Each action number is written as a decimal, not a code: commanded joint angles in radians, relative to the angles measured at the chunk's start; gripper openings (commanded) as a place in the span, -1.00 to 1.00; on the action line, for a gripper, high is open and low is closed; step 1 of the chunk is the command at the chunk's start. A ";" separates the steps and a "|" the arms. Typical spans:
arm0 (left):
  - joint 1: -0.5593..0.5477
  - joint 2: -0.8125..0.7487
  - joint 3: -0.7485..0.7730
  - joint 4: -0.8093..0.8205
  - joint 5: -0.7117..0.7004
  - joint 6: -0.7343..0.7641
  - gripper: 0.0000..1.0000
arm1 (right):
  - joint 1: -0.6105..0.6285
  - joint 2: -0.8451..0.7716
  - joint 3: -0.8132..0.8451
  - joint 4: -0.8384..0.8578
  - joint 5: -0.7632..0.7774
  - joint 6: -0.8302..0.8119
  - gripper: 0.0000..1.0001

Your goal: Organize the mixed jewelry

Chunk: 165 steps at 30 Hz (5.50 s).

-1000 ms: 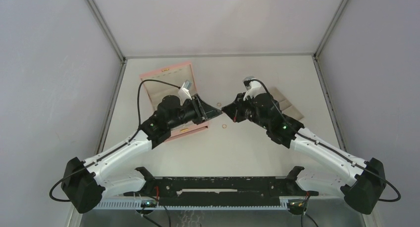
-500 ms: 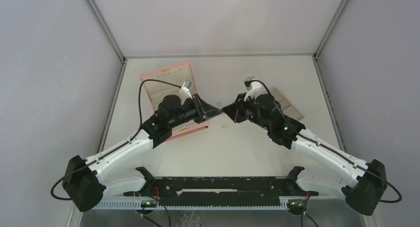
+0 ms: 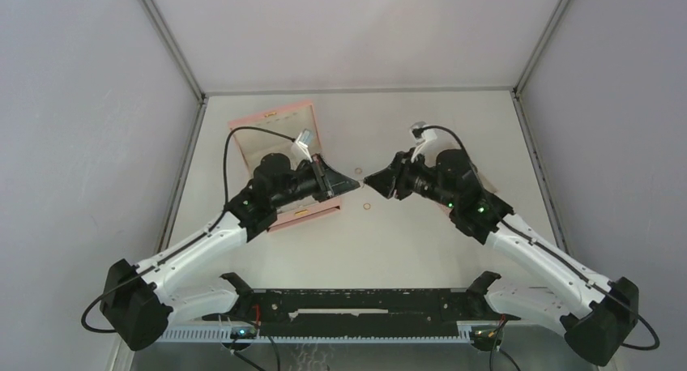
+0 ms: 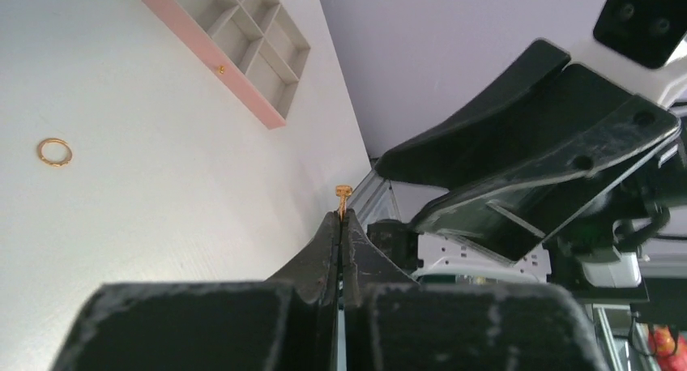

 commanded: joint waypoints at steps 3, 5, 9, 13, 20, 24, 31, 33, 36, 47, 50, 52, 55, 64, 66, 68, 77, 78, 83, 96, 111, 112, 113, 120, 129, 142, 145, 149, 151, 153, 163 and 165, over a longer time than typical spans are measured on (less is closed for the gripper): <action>0.067 -0.044 0.008 0.007 0.258 0.177 -1.00 | -0.196 -0.031 -0.004 0.073 -0.507 0.074 -0.01; 0.070 -0.037 0.033 0.002 0.343 0.226 -1.00 | -0.278 -0.018 -0.038 0.167 -0.670 0.143 -0.01; 0.070 -0.028 0.079 -0.058 0.469 0.326 -1.00 | -0.340 0.017 -0.102 0.428 -0.907 0.314 -0.01; 0.070 -0.037 0.128 -0.157 0.517 0.415 -1.00 | -0.327 0.050 -0.102 0.468 -1.037 0.314 0.02; 0.069 -0.045 0.162 -0.245 0.556 0.485 -1.00 | -0.256 0.083 -0.072 0.383 -1.099 0.218 0.06; 0.070 -0.045 0.158 -0.247 0.567 0.490 -1.00 | -0.223 0.115 -0.067 0.406 -1.073 0.233 0.05; 0.069 -0.055 0.155 -0.248 0.566 0.492 -1.00 | -0.201 0.169 -0.067 0.499 -1.037 0.298 -0.01; 0.068 -0.057 0.153 -0.248 0.567 0.494 -1.00 | -0.199 0.177 -0.067 0.501 -1.021 0.298 -0.03; 0.068 -0.061 0.151 -0.248 0.570 0.495 -1.00 | -0.192 0.191 -0.068 0.524 -1.013 0.308 -0.03; 0.069 -0.063 0.140 -0.245 0.571 0.493 -1.00 | -0.167 0.237 -0.067 0.638 -1.023 0.385 -0.13; 0.069 -0.063 0.137 -0.242 0.571 0.493 -1.00 | -0.161 0.244 -0.067 0.653 -1.028 0.393 -0.26; 0.068 -0.065 0.136 -0.241 0.570 0.493 -1.00 | -0.159 0.247 -0.067 0.644 -1.028 0.387 -0.36; 0.069 -0.065 0.134 -0.241 0.567 0.493 -1.00 | -0.159 0.249 -0.067 0.644 -1.031 0.386 -0.46; 0.069 -0.067 0.131 -0.241 0.563 0.493 -1.00 | -0.152 0.250 -0.067 0.606 -1.032 0.362 -0.56; 0.068 -0.068 0.130 -0.241 0.563 0.492 -1.00 | -0.151 0.251 -0.067 0.605 -1.029 0.360 -0.75; 0.069 -0.071 0.130 -0.241 0.559 0.491 -1.00 | -0.150 0.249 -0.067 0.606 -1.024 0.361 -0.97; 0.070 -0.072 0.162 -0.343 0.472 0.525 0.21 | -0.173 0.186 -0.056 0.394 -0.834 0.251 -1.00; 0.070 -0.078 0.165 -0.353 0.457 0.525 0.34 | -0.175 0.172 -0.042 0.329 -0.783 0.215 -1.00; 0.080 -0.141 0.213 -0.526 0.298 0.565 0.55 | -0.121 0.138 0.074 -0.019 -0.405 0.036 -1.00; 0.335 -0.509 0.103 -0.908 -0.553 0.249 0.56 | 0.086 0.639 0.624 -0.389 0.216 -0.150 -1.00; 0.337 -0.674 0.142 -1.074 -0.819 0.190 0.54 | 0.156 1.117 1.086 -0.479 0.304 -0.171 -1.00; 0.337 -0.679 0.148 -1.077 -0.823 0.196 0.54 | 0.157 1.135 1.101 -0.478 0.310 -0.168 -1.00; 0.337 -0.683 0.154 -1.080 -0.826 0.199 0.54 | 0.157 1.151 1.118 -0.478 0.316 -0.166 -1.00; 0.336 -0.689 0.163 -1.099 -0.822 0.213 0.54 | 0.157 1.238 1.195 -0.498 0.310 -0.164 -1.00; 0.337 -0.699 0.163 -1.099 -0.817 0.222 0.54 | 0.153 1.283 1.213 -0.504 0.304 -0.151 -1.00; 0.337 -0.694 0.163 -1.101 -0.808 0.226 0.54 | 0.161 1.362 1.249 -0.520 0.314 -0.142 -1.00; 0.337 -0.701 0.162 -1.105 -0.804 0.223 0.54 | 0.162 1.370 1.256 -0.527 0.320 -0.143 -1.00; 0.337 -0.706 0.160 -1.106 -0.796 0.223 0.54 | 0.164 1.336 1.250 -0.523 0.318 -0.152 -0.80; 0.337 -0.707 0.158 -1.105 -0.793 0.223 0.54 | 0.163 1.313 1.248 -0.513 0.312 -0.159 -0.61; 0.336 -0.707 0.160 -1.104 -0.791 0.223 0.54 | 0.165 1.293 1.248 -0.505 0.311 -0.165 -0.52; 0.337 -0.704 0.157 -1.102 -0.782 0.224 0.54 | 0.165 1.235 1.245 -0.488 0.322 -0.165 -0.37; 0.337 -0.704 0.159 -1.101 -0.780 0.226 0.54 | 0.167 1.230 1.235 -0.478 0.330 -0.165 -0.43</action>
